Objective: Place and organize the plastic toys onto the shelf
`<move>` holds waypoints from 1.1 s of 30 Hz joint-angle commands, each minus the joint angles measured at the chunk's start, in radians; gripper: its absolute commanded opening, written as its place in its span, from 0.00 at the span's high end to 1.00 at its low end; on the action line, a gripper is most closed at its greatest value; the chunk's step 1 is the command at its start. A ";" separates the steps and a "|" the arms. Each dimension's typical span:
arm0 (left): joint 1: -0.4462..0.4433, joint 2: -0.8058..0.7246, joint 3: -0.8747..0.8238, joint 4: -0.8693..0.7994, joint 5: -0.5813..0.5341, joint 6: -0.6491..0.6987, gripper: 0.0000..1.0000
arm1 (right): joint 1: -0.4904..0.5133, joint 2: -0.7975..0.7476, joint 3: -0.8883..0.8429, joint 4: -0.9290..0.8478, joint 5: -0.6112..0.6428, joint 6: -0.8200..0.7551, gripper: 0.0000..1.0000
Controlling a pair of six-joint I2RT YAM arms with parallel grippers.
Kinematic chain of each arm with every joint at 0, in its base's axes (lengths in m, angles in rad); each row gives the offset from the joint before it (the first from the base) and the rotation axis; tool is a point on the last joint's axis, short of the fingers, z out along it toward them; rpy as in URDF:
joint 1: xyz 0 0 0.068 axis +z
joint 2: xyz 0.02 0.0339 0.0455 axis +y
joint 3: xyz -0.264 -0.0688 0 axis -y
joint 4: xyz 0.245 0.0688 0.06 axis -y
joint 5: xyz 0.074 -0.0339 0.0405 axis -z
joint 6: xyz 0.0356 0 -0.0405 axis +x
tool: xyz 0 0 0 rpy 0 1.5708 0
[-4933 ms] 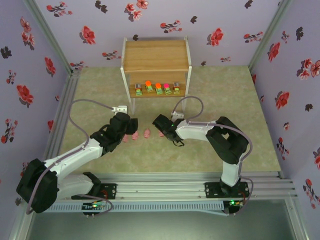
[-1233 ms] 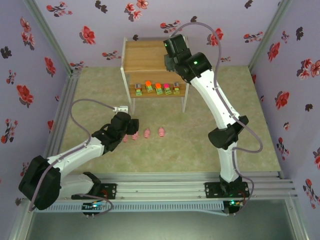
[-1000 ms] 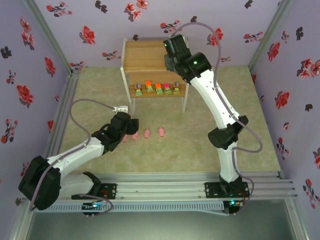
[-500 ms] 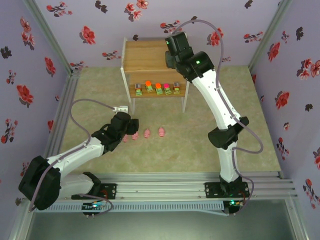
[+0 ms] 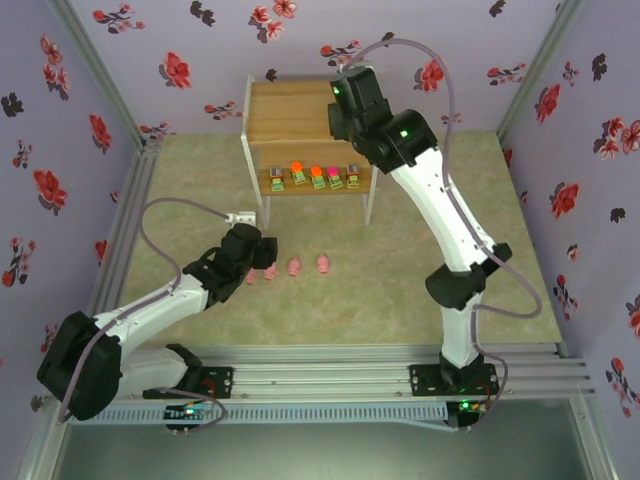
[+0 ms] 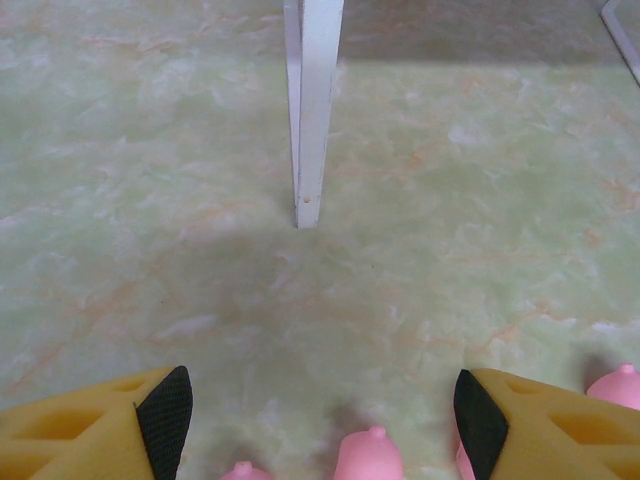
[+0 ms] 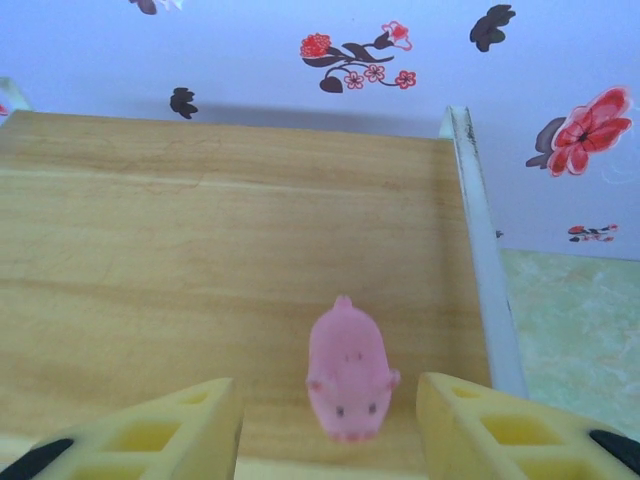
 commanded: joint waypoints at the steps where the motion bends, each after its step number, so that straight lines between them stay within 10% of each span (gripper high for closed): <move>1: 0.008 -0.003 0.009 0.001 0.004 -0.002 0.26 | 0.040 -0.130 -0.138 0.096 0.065 -0.020 0.69; 15: 0.008 0.020 0.013 -0.006 -0.011 0.002 0.26 | 0.121 -0.554 -0.950 0.331 0.092 0.090 0.60; 33: 0.008 0.016 -0.017 -0.088 -0.061 -0.062 0.27 | 0.121 -0.676 -1.546 0.570 0.057 0.215 0.57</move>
